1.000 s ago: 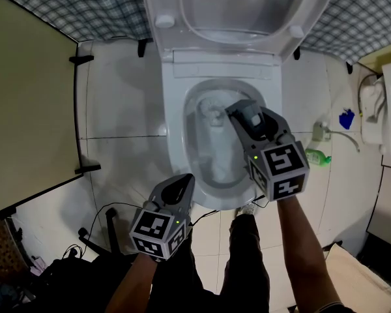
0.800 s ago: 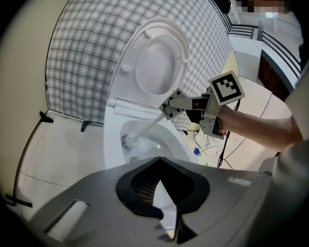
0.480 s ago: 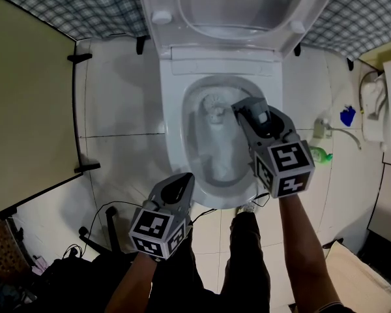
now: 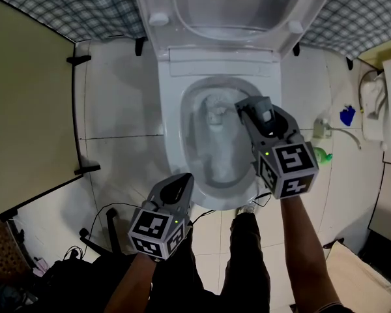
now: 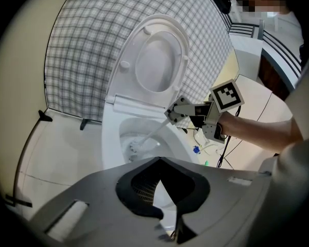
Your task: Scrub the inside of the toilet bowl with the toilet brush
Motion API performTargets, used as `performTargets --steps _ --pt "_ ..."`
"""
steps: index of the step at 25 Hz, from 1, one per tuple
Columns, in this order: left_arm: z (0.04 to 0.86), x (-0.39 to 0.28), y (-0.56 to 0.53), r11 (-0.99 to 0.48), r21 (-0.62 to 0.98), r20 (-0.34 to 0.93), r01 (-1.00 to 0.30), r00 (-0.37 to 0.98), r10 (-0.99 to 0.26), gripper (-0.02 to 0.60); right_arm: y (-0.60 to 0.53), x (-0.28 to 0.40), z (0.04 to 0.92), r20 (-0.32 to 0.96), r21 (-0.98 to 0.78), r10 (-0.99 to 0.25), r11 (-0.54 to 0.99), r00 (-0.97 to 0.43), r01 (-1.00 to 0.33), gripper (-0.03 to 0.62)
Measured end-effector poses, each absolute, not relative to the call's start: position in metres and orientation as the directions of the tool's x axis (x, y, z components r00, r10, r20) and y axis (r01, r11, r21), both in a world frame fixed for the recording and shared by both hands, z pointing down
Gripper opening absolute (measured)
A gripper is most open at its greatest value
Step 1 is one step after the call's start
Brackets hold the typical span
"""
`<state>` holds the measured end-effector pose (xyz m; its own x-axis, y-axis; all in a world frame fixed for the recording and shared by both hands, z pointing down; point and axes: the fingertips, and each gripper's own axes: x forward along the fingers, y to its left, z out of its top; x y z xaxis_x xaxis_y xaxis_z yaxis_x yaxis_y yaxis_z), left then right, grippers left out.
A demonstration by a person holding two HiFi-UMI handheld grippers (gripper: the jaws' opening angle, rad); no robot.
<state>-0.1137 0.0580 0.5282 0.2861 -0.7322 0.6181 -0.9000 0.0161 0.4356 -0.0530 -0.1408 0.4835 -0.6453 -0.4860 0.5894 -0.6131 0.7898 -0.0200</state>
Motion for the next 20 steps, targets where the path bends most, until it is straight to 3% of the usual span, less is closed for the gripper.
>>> performTargets --steps 4,20 --pt "0.526 -0.112 0.054 0.009 0.436 0.614 -0.9 0.291 -0.734 0.009 -0.153 -0.056 0.457 0.547 0.0 -0.52 0.783 -0.656 -0.622 0.198" --pt "0.533 -0.114 0.056 0.007 0.433 0.623 -0.901 0.294 -0.725 0.009 -0.141 -0.034 0.517 0.639 -0.015 -0.487 0.766 -0.596 -0.642 0.198"
